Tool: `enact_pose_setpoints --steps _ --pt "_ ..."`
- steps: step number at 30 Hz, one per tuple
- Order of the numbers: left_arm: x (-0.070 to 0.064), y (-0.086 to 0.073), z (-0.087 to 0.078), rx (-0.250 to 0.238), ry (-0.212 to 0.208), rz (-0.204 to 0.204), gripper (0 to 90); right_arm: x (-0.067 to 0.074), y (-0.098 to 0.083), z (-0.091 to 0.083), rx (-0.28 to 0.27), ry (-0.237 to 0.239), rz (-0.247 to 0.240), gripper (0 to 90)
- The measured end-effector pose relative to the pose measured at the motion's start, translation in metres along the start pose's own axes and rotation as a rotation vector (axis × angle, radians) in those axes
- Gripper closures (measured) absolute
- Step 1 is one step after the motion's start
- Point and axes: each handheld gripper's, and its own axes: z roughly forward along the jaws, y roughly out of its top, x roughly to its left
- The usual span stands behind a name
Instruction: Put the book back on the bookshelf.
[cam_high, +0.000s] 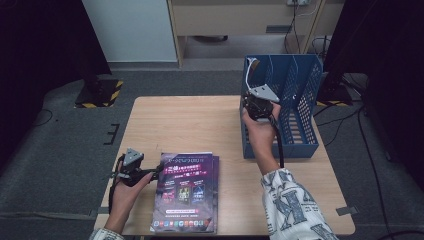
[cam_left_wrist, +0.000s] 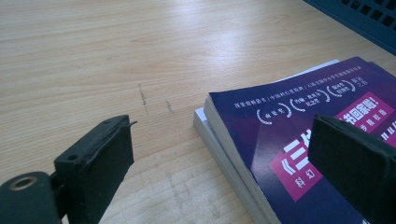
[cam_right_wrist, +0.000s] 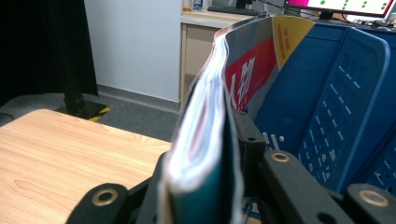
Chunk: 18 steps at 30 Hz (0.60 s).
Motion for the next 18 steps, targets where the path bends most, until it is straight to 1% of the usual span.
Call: enact_pose_setpoints --steps 5,9,11,13,15,17,18 --pt "0.0000 -0.0001 0.0002 0.001 0.001 0.001 6.6 -0.0026 -0.0008 -0.0009 -0.009 0.013 0.020 73.1" --pt "0.0000 -0.0001 0.0001 0.000 0.001 0.001 6.6 -0.0029 -0.0017 -0.0019 -0.018 0.026 0.034 65.5" --pt "0.0000 -0.0001 0.0001 0.000 0.000 0.001 6.6 -0.0029 -0.0019 -0.0026 -0.015 0.026 0.032 60.2" --pt "0.0000 -0.0001 0.0000 0.000 0.000 0.002 6.6 -0.0034 -0.0020 -0.0032 -0.020 0.039 0.041 58.0" --pt "0.0000 -0.0001 0.0000 0.000 0.001 0.002 6.6 -0.0037 -0.0014 -0.0043 -0.025 0.040 0.046 54.6" --pt "0.0000 -0.0001 0.0000 0.000 0.000 0.002 6.5 -0.0040 -0.0010 -0.0050 -0.031 0.053 0.052 50.8" --pt "0.0000 -0.0001 0.0000 0.000 0.000 0.002 6.6 -0.0040 -0.0010 -0.0050 -0.031 0.053 0.052 50.8"
